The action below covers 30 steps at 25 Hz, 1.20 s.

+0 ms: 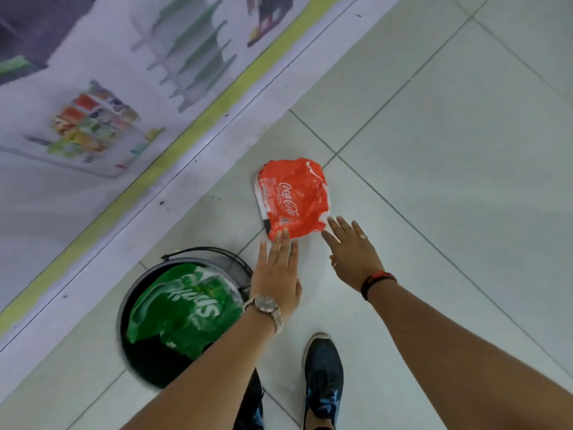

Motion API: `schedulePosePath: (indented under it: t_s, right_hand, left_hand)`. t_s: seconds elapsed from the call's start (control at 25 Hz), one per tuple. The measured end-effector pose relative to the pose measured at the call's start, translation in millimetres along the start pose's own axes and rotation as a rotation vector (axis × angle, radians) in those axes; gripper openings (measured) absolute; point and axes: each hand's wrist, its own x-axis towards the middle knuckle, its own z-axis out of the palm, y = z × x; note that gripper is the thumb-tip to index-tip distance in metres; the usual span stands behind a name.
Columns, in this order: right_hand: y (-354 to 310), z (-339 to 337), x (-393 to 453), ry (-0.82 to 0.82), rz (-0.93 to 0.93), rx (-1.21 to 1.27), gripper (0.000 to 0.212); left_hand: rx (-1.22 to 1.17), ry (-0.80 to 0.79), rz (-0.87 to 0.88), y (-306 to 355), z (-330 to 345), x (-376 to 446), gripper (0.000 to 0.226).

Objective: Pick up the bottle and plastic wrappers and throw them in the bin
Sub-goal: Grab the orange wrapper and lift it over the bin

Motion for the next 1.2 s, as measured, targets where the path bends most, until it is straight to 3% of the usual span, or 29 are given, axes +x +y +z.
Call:
schedulePosePath:
  t_s: [0.16, 0.32, 0.52, 0.72, 0.92, 1.12, 1.2]
  right_hand:
    - [20.3, 55.3, 48.8, -0.025, 0.006, -0.062, 0.071]
    - [18.8, 101.6, 86.1, 0.001, 0.038, 0.018, 0.074]
    - [25.0, 114.8, 92.1, 0.051, 0.047, 0.210, 0.049]
    - [30.9, 74.2, 63.7, 0.109, 0.054, 0.277, 0.026]
    - [9.6, -15.8, 26.2, 0.307, 0.015, 0.373, 0.023]
    - [-57.7, -106.2, -4.1, 0.500, -0.162, 0.530, 0.021]
    - [-89.4, -127.2, -17.9, 0.500, -0.223, 0.547, 0.028]
  left_hand:
    - [0.244, -0.182, -0.146, -19.5, 49.1, 99.6, 0.081]
    - [0.185, -0.243, -0.164, -38.7, 85.3, 158.9, 0.097]
    - [-0.002, -0.128, -0.066, -37.4, 111.2, 159.7, 0.082]
    - [-0.035, -0.104, 0.026, -31.3, 53.2, 125.3, 0.069]
    - [-0.115, 0.066, 0.044, -42.4, -18.5, 54.9, 0.061]
    - [-0.317, 0.480, 0.095, -95.8, -75.0, -44.7, 0.031]
    - [-0.350, 0.553, 0.062, -120.4, -89.9, -84.9, 0.031]
